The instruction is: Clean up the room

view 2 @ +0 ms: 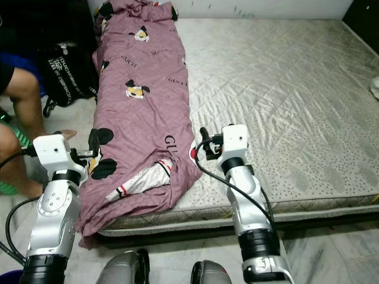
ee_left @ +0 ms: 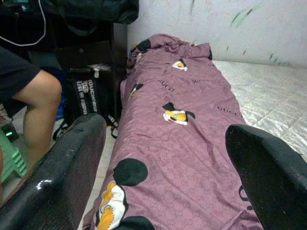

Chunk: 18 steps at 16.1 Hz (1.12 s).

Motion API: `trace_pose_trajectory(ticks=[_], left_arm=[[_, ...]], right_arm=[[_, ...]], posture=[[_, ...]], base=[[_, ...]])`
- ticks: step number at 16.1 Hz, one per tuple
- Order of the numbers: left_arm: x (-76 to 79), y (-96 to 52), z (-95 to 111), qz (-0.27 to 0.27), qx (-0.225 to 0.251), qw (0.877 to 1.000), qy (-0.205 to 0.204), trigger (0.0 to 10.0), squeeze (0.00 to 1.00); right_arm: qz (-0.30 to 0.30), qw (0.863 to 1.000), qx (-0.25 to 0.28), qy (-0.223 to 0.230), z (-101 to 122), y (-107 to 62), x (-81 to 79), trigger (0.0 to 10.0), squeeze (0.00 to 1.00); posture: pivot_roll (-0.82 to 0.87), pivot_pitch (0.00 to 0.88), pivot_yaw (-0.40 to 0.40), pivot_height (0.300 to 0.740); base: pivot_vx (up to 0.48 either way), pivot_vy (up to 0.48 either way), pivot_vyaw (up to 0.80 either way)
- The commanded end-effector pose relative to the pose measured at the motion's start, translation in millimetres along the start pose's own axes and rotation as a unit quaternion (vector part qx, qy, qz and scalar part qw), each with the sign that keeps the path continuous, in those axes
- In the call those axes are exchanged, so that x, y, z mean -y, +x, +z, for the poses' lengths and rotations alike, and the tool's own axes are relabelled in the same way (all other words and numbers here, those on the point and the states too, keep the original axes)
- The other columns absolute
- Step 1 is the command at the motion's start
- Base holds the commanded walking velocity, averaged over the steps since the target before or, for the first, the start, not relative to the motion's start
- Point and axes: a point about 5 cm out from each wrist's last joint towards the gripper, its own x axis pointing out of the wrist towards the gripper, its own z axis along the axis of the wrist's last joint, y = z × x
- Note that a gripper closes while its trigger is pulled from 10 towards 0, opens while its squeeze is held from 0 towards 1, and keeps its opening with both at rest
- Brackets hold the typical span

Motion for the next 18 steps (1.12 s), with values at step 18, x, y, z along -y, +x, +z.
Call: trace_pose_trajectory(ticks=[18], left_arm=[[-1.7,-1.6,-6.4,0.015,-0.023,1.0,-0.005,10.0,0.0]], right_arm=[[0.017,1.0,-0.006,0.01,-1.2,-3.0,-3.8,10.0,0.0]], posture=[[0.04,0.203,-0.059,0.582]], base=[[0.0,0.0,0.0]])
